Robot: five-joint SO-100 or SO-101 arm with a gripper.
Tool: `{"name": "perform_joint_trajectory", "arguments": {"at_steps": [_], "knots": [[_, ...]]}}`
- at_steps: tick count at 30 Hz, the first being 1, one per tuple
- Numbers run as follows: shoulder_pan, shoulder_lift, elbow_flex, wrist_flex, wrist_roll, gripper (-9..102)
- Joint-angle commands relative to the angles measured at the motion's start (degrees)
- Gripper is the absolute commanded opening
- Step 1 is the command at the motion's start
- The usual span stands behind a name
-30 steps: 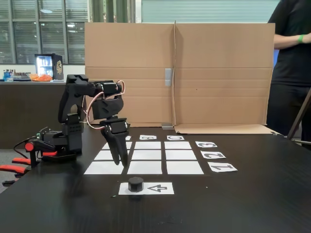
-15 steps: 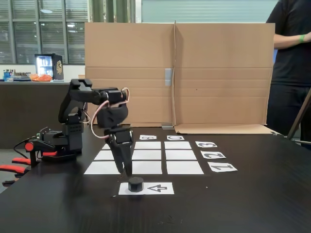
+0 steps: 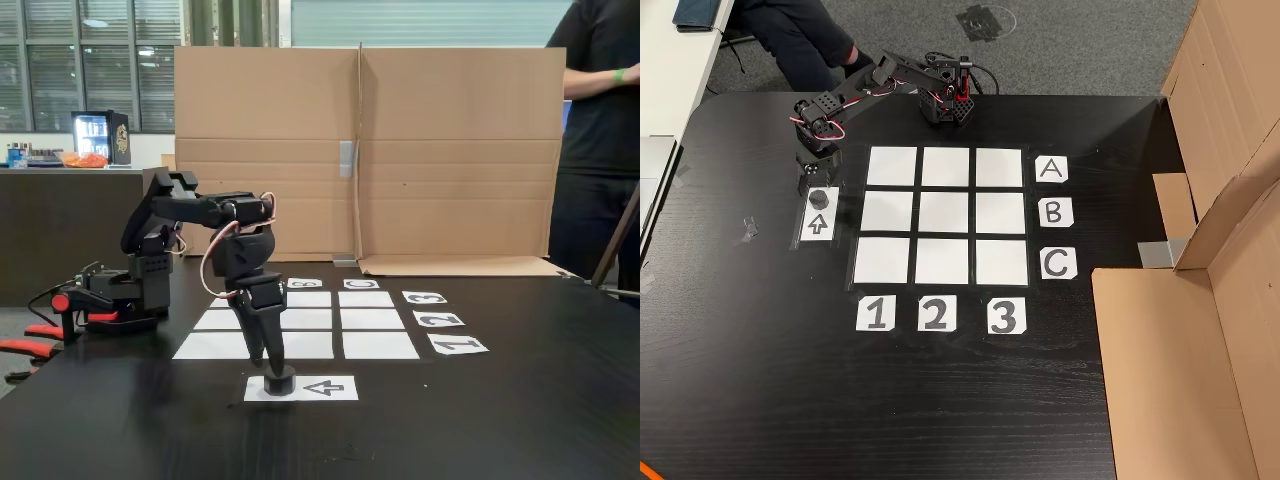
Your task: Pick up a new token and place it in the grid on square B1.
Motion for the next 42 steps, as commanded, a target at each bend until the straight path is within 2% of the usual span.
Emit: {"name": "perform_joint_trajectory", "arguments": {"at_steps": [1, 31, 42], "knots": [[-1.05, -0.62, -3.6, 0.26, -0.62, 27], [-2.9, -6.68, -9.23, -0.18, -0.44, 27], [-2.55, -6.77, -9.49, -0.35, -0.35, 13]]}}
